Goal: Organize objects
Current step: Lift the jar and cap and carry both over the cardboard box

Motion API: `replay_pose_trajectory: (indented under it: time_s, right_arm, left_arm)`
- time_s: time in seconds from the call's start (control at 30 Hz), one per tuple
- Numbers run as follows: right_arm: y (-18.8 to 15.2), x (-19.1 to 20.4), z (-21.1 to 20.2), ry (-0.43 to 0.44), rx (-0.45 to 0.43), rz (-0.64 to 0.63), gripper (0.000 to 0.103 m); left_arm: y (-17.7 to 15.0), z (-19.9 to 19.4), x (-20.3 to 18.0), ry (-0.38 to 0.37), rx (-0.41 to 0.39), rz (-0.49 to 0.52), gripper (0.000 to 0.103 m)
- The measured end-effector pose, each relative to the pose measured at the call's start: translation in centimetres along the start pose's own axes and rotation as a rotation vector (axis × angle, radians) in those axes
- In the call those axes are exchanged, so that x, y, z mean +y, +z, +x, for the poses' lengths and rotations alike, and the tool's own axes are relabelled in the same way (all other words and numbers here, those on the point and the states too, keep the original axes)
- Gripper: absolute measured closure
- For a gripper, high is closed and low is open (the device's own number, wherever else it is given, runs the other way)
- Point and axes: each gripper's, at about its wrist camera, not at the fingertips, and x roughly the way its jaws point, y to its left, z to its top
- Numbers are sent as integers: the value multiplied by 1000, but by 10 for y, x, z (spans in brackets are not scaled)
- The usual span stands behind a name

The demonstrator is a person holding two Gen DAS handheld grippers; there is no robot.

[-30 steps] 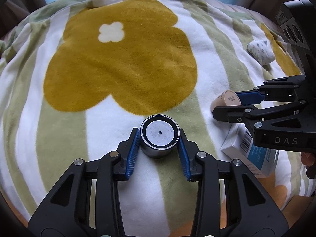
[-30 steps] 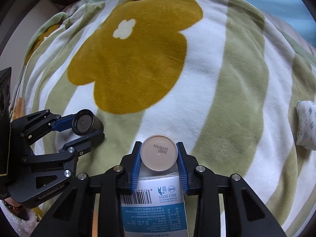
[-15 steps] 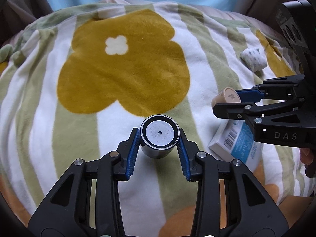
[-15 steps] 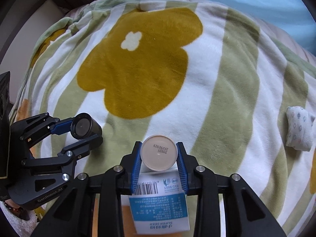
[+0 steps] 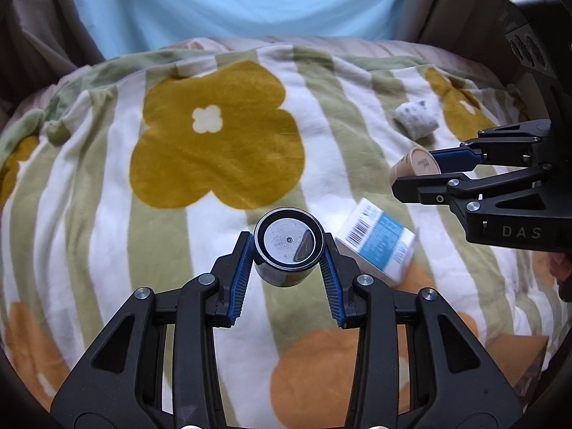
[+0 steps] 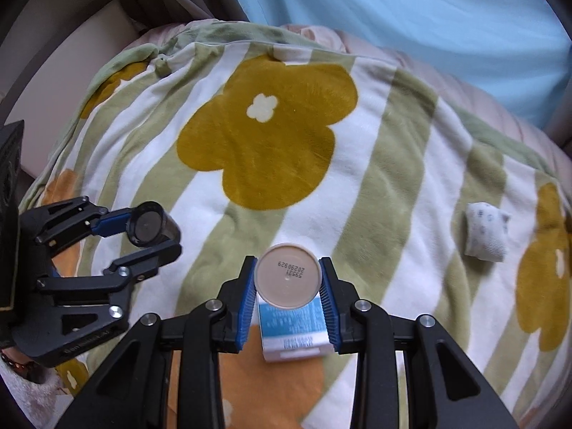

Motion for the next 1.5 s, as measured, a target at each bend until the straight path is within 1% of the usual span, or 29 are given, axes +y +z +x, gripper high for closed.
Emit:
replay_pose_trajectory:
  time_s: [0.33,0.53,0.73,0.8,1.17,1.37,1.5]
  right_arm:
    - [-44,7,-55,-46,-24,21,72]
    - [-73,13,-88,-70,-43,43,72]
    - [-109,27,-117,-94,-53,39,72]
    - [-121,31,-124,-103,-56,66,72]
    - [-193,58,-155,-99,-53,112,72]
    - [-226,72,-164,-90,-43,146,72]
    - [-247,79,-161,-82,-27,168,72]
  left_arm:
    - [-29,-68,-29,-20,-40,60,69]
    - [-49,-101,-47,-42,-51,85,69]
    - [-78,-129,-64,-65,-60,103,69]
    - [-89,-137,-68,-74,-56,106,69]
    - [-157,-165,-86,-99,-24,116,69]
    - [-190,-172,-94,-109,8,119,69]
    - [-207,-167,-100,-111,36,123,69]
